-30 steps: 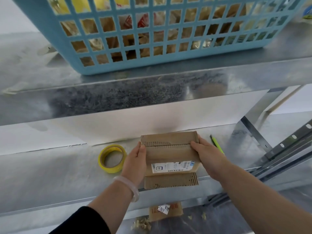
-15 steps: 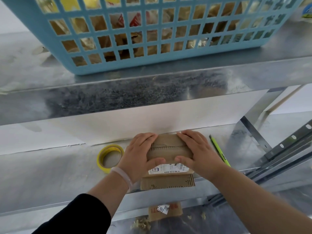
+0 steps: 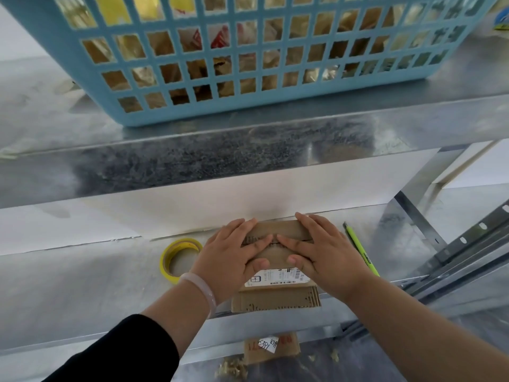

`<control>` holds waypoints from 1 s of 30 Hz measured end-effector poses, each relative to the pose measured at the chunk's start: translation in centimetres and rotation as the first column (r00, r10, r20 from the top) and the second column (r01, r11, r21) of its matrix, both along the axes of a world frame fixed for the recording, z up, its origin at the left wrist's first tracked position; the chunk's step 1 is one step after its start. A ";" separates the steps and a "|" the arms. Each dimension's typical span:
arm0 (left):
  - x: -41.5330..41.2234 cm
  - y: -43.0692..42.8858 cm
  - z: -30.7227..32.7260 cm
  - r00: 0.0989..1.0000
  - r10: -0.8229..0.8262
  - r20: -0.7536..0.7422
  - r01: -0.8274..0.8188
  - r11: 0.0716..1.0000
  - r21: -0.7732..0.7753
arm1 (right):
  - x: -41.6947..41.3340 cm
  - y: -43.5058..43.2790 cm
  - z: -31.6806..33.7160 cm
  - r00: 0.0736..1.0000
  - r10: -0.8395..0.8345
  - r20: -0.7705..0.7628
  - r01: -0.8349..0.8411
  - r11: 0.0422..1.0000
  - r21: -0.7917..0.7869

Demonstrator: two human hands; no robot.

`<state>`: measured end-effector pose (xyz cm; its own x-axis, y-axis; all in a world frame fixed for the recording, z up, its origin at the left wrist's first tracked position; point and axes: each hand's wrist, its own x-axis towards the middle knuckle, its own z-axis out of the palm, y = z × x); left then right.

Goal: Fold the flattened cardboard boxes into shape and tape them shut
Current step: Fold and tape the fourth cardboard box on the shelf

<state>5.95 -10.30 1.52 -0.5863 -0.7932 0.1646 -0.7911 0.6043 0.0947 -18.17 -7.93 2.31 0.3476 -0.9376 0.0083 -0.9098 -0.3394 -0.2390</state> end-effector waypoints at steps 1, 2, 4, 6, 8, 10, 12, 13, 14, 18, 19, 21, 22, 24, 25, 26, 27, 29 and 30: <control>0.0 0.0 0.0 1.000 0.001 0.004 -0.001 1.000 0.009 | 0.1 0.0 0.1 1.000 0.003 0.005 -0.003 1.000 0.009; 0.0 0.0 0.1 1.000 0.002 0.000 -0.002 1.000 0.030 | 0.0 0.0 0.1 1.000 0.007 0.013 -0.008 1.000 0.020; 0.0 0.0 -0.1 1.000 0.009 -0.003 -0.009 0.997 0.079 | -0.1 0.0 -0.2 0.999 0.001 0.050 -0.003 0.999 0.042; -0.2 0.1 0.1 0.998 0.049 0.034 -0.052 0.991 0.125 | 0.0 0.1 0.1 0.995 -0.050 0.082 0.041 0.993 0.111; -0.6 0.3 0.5 0.991 0.120 0.066 -0.129 0.976 0.174 | 0.4 0.2 0.8 0.993 -0.101 0.054 0.091 0.982 0.163; -1.2 0.8 0.8 0.977 0.181 0.111 -0.200 0.961 0.192 | 1.3 0.2 1.1 0.986 -0.165 0.021 0.158 0.971 0.179; -1.7 1.2 1.2 0.969 0.243 0.045 -0.247 0.946 0.210 | 2.3 0.1 1.4 0.955 -0.283 0.084 0.265 0.947 0.180; -2.0 1.4 1.2 0.949 0.311 -0.054 -0.292 0.929 0.228 | 2.9 -0.1 1.6 0.921 -0.359 0.151 0.328 0.924 0.197; -2.4 1.4 1.3 0.906 0.384 -0.180 -0.335 0.908 0.251 | 3.4 -0.3 1.8 0.873 -0.436 0.220 0.386 0.892 0.235; -4.0 0.9 1.6 0.735 0.570 -0.368 -0.482 0.820 0.307 | 4.4 -1.0 1.7 0.719 -0.619 0.316 0.517 0.780 0.351; -4.0 0.8 1.4 0.688 0.629 -0.362 -0.508 0.774 0.377 | 4.3 -1.1 1.6 0.680 -0.648 0.342 0.526 0.757 0.388; -3.5 0.5 1.1 0.572 0.734 -0.366 -0.480 0.662 0.576 | 3.9 -1.4 1.4 0.611 -0.690 0.388 0.518 0.719 0.463; -3.2 0.3 0.8 0.512 0.769 -0.383 -0.443 0.618 0.650 | 3.7 -1.5 1.2 0.590 -0.701 0.401 0.511 0.709 0.487; -2.9 0.2 0.4 0.460 0.796 -0.394 -0.407 0.583 0.704 | 3.4 -1.5 1.1 0.558 -0.709 0.432 0.496 0.702 0.512; -2.8 0.2 0.3 0.450 0.799 -0.399 -0.405 0.581 0.706 | 3.3 -1.4 1.0 0.543 -0.708 0.451 0.488 0.703 0.517; -2.8 0.1 0.2 0.437 0.802 -0.406 -0.400 0.578 0.711 | 3.1 -1.3 1.0 0.533 -0.706 0.466 0.476 0.706 0.525; -2.8 0.1 0.1 0.420 0.808 -0.414 -0.387 0.572 0.723 | 3.0 -1.2 0.9 0.527 -0.705 0.475 0.459 0.706 0.539; -2.7 0.1 -0.3 0.377 0.816 -0.439 -0.345 0.564 0.751 | 2.6 -1.1 0.8 0.496 -0.709 0.501 0.425 0.702 0.572; -2.5 0.1 -0.6 0.350 0.820 -0.452 -0.325 0.559 0.763 | 2.4 -1.0 0.7 0.467 -0.711 0.525 0.404 0.700 0.589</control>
<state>3.42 -10.16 0.96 0.1968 -0.9442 -0.2640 -0.3903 -0.3224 0.8624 -15.76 -8.93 3.00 -0.2226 -0.9040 -0.3650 -0.3743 0.4250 -0.8242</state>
